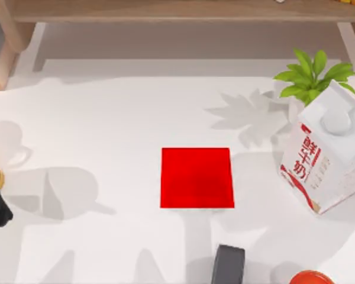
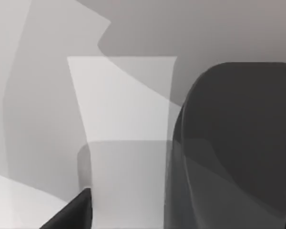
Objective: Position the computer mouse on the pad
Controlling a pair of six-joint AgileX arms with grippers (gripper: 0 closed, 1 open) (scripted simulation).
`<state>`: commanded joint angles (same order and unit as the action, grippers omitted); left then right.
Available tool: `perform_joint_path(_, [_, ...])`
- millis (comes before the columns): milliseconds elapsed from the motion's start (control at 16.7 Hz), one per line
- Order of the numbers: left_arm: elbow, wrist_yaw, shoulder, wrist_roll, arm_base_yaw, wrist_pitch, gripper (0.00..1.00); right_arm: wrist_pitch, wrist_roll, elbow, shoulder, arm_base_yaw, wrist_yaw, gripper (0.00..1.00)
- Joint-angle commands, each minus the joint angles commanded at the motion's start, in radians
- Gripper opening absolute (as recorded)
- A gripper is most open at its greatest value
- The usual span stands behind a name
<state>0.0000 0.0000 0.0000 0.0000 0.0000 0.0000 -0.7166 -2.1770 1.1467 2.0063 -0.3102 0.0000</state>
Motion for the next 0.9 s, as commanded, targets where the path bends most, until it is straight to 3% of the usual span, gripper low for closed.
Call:
perform_joint_path(360, [0.0,0.0,0.0,0.0,0.0,0.0,1.0,0.0,0.0,0.0,0.0,0.0,0.0,0.02])
perform_joint_path(900, [0.0,0.0,0.0,0.0,0.0,0.0,1.0,-0.056,0.027,0.005,-0.064,0.008,0.012,0.0])
